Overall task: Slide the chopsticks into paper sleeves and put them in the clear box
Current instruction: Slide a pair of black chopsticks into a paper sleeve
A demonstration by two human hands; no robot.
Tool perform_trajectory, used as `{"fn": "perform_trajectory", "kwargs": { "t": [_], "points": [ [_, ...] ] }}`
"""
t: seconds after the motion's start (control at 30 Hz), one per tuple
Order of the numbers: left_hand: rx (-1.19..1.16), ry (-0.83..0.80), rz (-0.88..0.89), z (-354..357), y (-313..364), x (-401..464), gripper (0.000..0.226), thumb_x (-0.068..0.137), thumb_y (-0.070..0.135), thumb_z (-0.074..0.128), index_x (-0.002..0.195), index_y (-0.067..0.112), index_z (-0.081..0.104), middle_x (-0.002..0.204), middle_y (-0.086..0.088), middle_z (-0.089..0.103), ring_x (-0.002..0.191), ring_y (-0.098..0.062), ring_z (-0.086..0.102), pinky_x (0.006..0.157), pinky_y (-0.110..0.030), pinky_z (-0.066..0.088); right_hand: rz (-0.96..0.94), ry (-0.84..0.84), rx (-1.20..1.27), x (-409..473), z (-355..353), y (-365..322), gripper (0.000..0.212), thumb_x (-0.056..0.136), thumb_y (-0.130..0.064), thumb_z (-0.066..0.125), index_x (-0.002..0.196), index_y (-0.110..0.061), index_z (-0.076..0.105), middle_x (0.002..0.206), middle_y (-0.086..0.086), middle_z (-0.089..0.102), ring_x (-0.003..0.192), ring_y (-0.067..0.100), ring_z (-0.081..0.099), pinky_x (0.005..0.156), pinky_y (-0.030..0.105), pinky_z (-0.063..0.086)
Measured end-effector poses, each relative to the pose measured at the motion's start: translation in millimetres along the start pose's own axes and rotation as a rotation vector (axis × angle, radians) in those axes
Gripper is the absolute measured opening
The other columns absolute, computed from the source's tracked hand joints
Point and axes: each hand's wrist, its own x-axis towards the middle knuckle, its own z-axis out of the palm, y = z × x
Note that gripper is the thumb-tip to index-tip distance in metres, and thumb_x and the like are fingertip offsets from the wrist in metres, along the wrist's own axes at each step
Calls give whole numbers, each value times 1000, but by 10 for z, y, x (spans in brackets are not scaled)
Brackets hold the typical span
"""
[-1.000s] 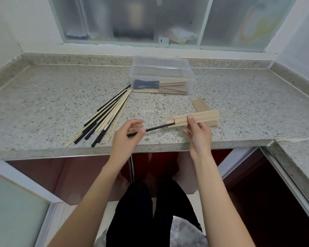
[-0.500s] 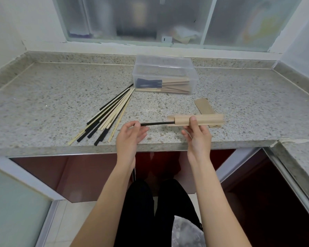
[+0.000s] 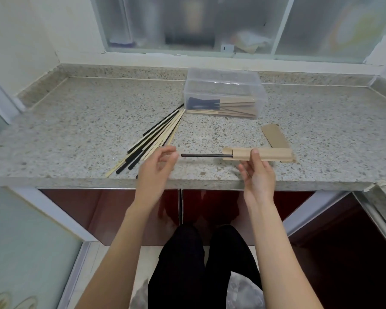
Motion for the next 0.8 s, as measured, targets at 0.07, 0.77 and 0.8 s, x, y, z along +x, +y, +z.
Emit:
{"fn": "perform_trajectory", "kwargs": {
  "t": [0.07, 0.77, 0.8],
  "points": [
    [271, 126, 67, -221, -116, 65, 19, 89, 28, 62, 106, 21, 62, 90, 10, 59, 79, -2, 53, 73, -13, 42, 7, 10, 21, 20, -11, 5, 12, 93, -22, 59, 97, -12, 65, 93, 0, 69, 75, 7, 65, 64, 16, 53],
    [489, 41, -211, -785, -219, 445, 15, 79, 25, 74, 89, 14, 72, 62, 10, 57, 61, -1, 53, 57, -12, 34, 26, -6, -129, 43, 45, 105, 14, 93, -23, 59, 90, -10, 65, 85, 2, 67, 70, 8, 65, 63, 16, 54],
    [458, 50, -211, -813, -228, 428, 16, 80, 23, 73, 92, 13, 72, 66, 9, 60, 65, -4, 55, 59, -11, 36, 23, -9, -121, 42, 49, 103, 14, 93, -23, 59, 91, -10, 65, 86, 2, 68, 72, 8, 66, 64, 16, 55]
  ]
}}
